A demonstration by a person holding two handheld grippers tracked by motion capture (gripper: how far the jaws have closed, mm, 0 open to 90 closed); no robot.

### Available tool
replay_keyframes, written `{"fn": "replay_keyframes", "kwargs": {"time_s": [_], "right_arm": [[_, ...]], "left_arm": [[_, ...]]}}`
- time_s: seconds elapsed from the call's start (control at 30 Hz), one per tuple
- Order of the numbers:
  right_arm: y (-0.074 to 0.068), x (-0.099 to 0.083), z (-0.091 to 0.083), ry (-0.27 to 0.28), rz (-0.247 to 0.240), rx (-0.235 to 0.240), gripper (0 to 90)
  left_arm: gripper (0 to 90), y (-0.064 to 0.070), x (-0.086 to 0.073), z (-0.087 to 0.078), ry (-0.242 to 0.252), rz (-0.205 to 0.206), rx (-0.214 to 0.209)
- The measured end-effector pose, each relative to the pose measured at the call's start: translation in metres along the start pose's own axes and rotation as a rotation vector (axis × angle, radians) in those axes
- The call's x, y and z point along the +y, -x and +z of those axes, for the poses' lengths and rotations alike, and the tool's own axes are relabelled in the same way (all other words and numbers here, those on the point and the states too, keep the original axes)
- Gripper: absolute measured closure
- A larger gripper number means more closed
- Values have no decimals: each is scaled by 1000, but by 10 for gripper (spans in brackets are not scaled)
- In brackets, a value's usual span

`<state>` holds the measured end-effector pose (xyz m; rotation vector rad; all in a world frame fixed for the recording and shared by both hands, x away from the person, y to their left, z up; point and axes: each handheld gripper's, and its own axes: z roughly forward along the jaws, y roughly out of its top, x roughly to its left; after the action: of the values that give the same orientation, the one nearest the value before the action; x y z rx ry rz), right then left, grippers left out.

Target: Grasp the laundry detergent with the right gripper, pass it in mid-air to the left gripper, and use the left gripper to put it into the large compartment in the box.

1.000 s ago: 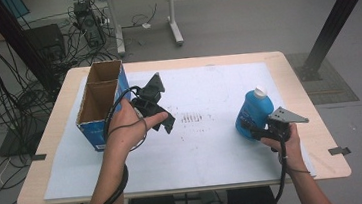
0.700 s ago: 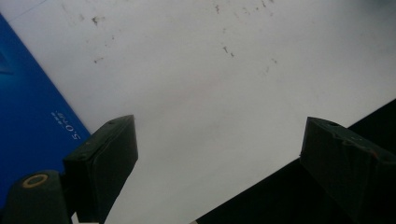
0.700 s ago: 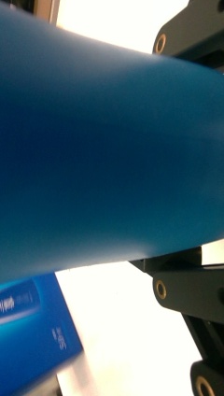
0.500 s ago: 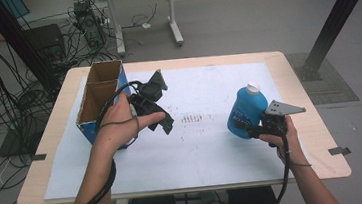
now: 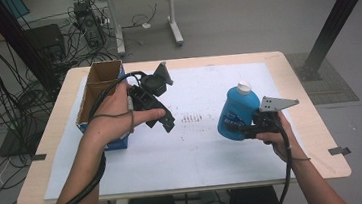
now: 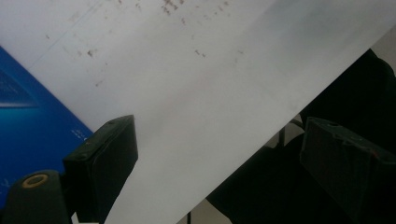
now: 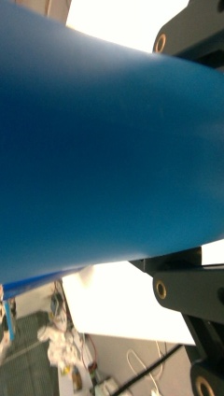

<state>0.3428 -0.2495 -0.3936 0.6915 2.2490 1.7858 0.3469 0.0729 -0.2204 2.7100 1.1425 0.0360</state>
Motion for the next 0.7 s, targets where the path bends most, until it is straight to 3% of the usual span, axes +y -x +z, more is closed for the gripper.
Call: {"fn": "replay_keyframes", "kwargs": {"time_s": [0.43,0.7], "right_arm": [[-8,14,8,-25,-33,133,407],[-14,23,10,-45,-76,190,407]], "left_arm": [[115,11,8,-14,-19,159,-6],[115,20,14,-20,-33,228,-7]]}}
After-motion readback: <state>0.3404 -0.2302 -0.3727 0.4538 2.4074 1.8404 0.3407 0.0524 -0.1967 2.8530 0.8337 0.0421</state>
